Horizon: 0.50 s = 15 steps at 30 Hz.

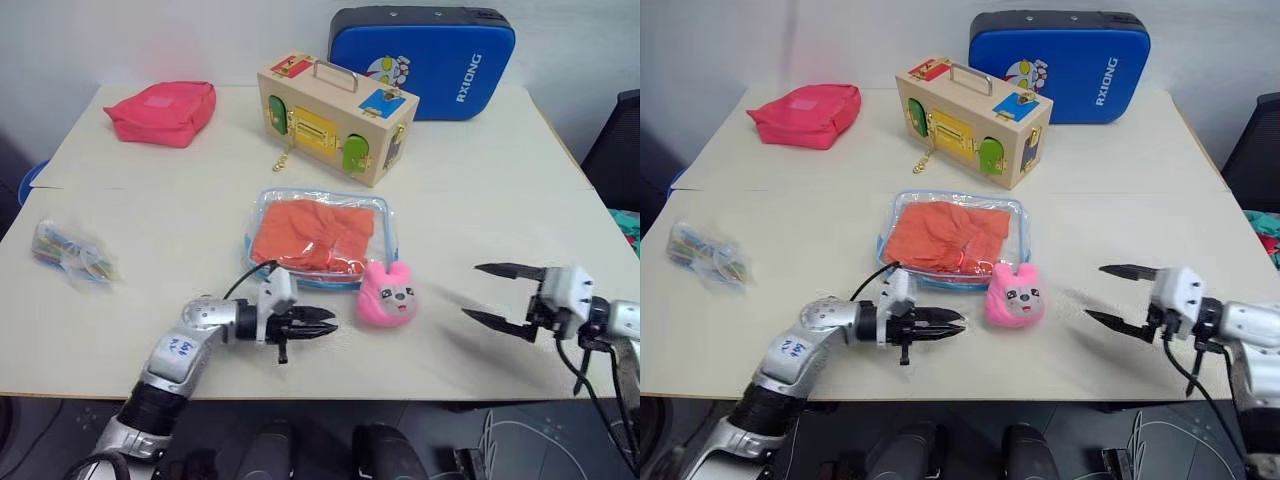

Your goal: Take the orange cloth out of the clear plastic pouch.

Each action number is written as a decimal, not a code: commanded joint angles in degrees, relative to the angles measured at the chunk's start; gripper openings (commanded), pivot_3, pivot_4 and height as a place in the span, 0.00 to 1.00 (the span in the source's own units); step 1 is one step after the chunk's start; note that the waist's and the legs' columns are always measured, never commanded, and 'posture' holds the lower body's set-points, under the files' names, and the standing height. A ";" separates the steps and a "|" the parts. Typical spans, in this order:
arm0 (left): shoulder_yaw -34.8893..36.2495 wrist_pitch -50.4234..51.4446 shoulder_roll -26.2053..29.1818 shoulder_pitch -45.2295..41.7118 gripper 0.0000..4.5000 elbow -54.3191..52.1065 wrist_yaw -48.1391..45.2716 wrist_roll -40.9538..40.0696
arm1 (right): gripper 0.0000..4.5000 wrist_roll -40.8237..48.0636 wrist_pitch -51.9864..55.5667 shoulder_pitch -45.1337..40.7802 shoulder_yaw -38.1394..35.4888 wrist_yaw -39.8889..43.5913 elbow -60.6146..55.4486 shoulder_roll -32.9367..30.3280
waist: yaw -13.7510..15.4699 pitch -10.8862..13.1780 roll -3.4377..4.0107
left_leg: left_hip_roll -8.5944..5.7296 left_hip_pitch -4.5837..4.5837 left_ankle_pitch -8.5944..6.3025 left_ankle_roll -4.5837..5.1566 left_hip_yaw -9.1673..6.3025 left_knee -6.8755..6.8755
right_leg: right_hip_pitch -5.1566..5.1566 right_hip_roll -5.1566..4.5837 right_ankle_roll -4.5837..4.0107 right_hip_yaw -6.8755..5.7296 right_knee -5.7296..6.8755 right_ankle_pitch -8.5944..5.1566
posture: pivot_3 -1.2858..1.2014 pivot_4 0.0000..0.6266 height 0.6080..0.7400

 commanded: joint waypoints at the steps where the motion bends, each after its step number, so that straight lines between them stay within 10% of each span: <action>1: 1.56 7.88 -2.90 -1.37 0.48 -3.10 3.66 -4.93 | 1.00 3.93 1.19 3.73 -5.27 -2.05 -8.06 -0.55 | 0.02 0.00 0.00 | 0.00 0.01 0.00 0.00 -0.01 0.00 | 0.01 0.00 0.00 0.00 0.00 0.00 | 0.52 0.24 1.00; 4: 1.23 13.65 -7.19 -4.28 0.65 -1.67 8.77 -5.52 | 1.00 3.96 1.26 7.71 -6.33 -3.19 -12.29 0.40 | 0.12 0.00 0.00 | -0.01 0.02 0.00 0.00 -0.07 0.02 | 0.07 0.00 0.01 -0.06 -0.02 0.00 | 0.52 0.24 1.00; 15: -6.10 19.03 -13.99 -11.37 0.57 6.12 14.78 -0.22 | 1.00 4.46 4.60 12.41 -5.32 -5.54 -18.32 0.89 | 0.08 0.00 0.00 | -0.02 0.08 0.00 -0.01 -0.01 0.01 | 0.09 0.05 0.04 -0.02 -0.02 0.02 | 0.52 0.24 1.00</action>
